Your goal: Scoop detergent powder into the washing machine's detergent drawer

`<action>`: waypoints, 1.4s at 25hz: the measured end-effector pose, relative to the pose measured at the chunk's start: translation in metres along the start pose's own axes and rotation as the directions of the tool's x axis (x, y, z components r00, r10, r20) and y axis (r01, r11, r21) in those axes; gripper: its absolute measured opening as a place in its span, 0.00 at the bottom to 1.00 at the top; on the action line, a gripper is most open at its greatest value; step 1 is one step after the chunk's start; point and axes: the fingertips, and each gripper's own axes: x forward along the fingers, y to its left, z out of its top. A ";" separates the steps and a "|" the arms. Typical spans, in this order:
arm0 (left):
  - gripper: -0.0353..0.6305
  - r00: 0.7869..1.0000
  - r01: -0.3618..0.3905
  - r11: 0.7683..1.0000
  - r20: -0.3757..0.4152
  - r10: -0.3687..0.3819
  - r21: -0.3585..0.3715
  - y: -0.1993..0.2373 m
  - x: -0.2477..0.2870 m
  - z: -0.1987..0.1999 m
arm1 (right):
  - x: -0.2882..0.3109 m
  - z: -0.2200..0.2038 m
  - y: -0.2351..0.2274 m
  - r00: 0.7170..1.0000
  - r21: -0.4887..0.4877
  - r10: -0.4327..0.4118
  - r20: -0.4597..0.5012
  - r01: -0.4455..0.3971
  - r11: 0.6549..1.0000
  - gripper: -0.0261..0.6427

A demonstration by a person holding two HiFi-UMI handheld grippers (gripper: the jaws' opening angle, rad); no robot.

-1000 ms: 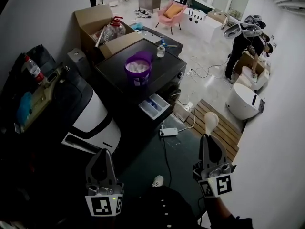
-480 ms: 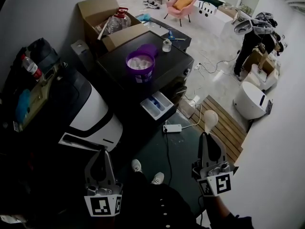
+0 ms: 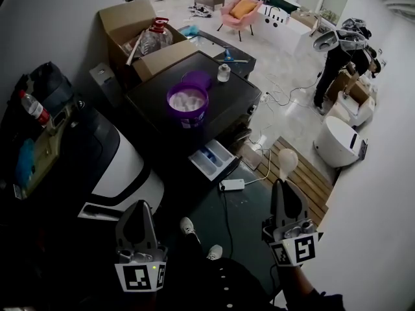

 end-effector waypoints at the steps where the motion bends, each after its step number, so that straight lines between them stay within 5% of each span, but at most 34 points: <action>1: 0.06 1.000 0.003 1.000 0.003 -0.003 0.000 0.003 0.006 0.001 | 0.006 0.002 0.000 1.000 -0.004 0.001 0.005 -0.001 1.000 0.09; 28: 0.06 0.995 0.056 0.998 0.079 -0.053 -0.033 0.093 0.139 -0.001 | 0.164 0.015 0.016 0.997 -0.057 -0.041 0.069 0.044 0.997 0.09; 35: 0.06 0.995 0.094 0.995 0.049 -0.092 -0.043 0.101 0.162 -0.019 | 0.179 -0.009 0.019 1.000 -0.083 -0.024 -0.010 0.024 0.996 0.09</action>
